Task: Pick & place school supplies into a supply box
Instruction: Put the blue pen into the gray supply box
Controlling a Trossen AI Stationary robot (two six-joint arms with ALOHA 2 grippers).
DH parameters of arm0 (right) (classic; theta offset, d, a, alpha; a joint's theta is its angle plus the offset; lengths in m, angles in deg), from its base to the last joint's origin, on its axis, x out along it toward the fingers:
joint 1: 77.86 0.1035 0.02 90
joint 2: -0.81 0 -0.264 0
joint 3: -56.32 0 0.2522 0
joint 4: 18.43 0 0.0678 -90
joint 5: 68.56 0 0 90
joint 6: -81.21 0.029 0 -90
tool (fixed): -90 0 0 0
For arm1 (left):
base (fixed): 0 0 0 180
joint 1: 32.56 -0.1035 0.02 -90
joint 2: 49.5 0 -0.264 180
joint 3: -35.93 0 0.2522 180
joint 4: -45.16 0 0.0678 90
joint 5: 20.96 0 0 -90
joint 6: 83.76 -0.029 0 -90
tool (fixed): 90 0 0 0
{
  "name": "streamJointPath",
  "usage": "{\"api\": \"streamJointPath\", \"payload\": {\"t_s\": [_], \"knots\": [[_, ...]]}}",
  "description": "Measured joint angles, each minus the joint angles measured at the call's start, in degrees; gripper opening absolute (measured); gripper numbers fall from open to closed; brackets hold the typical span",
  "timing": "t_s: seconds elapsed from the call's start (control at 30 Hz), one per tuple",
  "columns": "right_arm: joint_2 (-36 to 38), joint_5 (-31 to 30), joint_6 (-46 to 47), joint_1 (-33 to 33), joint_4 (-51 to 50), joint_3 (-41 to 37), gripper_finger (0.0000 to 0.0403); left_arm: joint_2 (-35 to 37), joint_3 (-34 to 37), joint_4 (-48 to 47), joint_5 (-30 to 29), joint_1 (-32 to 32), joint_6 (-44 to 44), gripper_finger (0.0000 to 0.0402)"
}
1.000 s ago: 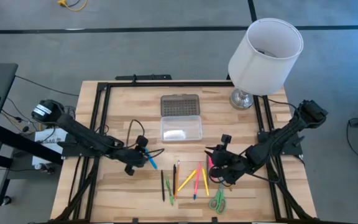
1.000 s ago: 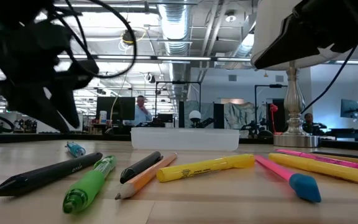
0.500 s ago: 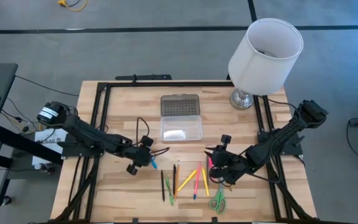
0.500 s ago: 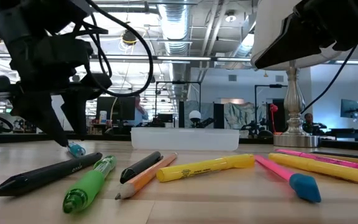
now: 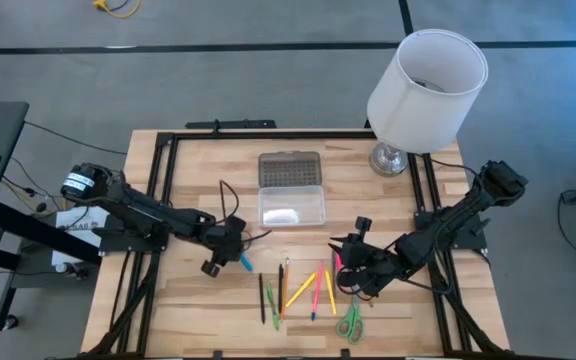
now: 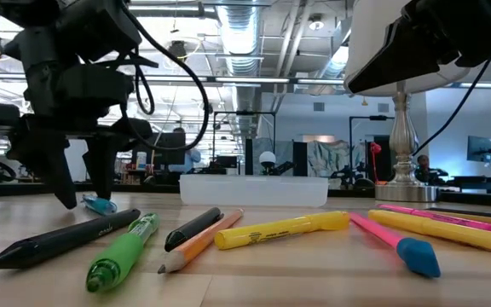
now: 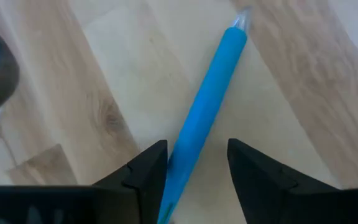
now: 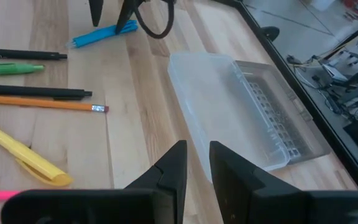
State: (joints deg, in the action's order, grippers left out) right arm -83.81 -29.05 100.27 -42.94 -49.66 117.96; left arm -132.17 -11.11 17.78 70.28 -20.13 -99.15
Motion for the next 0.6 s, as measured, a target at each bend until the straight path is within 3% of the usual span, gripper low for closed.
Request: {"api": "streamJointPath", "payload": {"t_s": [0.37, 0.6], "knots": [[0.0, 0.0, 0.0, 0.0, 0.0, 0.0, 0.0065, 0.0, 0.0, -1.0, -1.4, -0.7, 0.0, 0.0097], [0.0, 0.0, 0.0, 0.0, 0.0, 0.0, 0.0065, 0.0, 0.0, -1.0, -3.1, -0.7, 0.0, 0.0086]]}}
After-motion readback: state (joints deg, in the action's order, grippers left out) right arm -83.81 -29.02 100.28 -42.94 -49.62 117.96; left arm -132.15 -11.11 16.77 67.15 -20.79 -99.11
